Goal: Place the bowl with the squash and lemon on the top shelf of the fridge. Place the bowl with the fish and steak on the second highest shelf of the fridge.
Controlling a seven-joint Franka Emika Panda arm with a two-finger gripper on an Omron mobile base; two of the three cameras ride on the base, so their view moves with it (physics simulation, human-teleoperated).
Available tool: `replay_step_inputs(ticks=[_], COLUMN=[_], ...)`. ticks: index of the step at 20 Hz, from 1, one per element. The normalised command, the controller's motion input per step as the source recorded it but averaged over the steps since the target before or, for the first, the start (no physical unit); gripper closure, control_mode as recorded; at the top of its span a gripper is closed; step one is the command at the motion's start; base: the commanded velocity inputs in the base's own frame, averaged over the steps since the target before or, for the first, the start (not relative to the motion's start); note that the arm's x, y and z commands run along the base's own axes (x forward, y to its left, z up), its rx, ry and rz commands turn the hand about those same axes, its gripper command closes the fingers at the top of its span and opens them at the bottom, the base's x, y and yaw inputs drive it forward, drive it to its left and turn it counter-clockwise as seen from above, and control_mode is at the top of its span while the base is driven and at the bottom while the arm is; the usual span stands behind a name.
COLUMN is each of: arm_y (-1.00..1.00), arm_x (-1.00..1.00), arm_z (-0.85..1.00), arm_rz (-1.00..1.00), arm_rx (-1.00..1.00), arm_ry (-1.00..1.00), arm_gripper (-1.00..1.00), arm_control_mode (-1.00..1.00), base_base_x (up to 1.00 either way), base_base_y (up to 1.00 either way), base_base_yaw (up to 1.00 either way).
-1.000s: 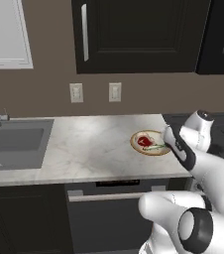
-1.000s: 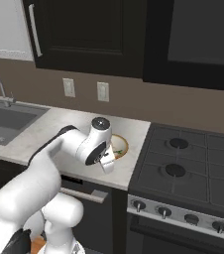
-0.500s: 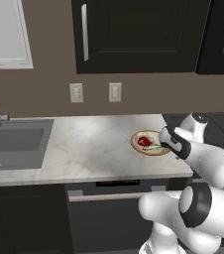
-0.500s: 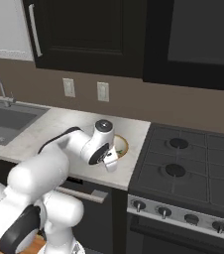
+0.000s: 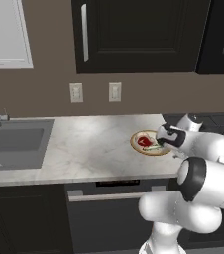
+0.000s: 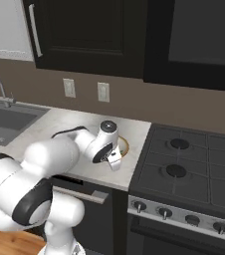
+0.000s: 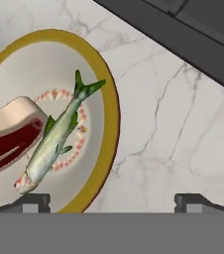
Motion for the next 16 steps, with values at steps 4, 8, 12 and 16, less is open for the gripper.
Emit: replay_step_inputs(ticks=[4, 8, 12, 16], arm_y=[0.0, 0.0, 0.0, 0.0], arm_x=[0.24, 0.23, 0.23, 0.21], arm_z=[-0.26, -0.2, -0.16, -0.13], arm_rz=[0.0, 0.0, 0.0, 0.0], arm_rx=[0.0, 0.0, 0.0, 0.0], arm_ry=[0.0, 0.0, 0.0, 0.0], arm_gripper=[-1.0, -1.0, -1.0, -1.0], arm_control_mode=[-1.0, -1.0, -1.0, -1.0], base_base_x=[0.0, 0.0, 0.0, 0.0], base_base_y=[0.0, 0.0, 0.0, 0.0], base_base_yaw=[0.0, 0.0, 0.0, 0.0])
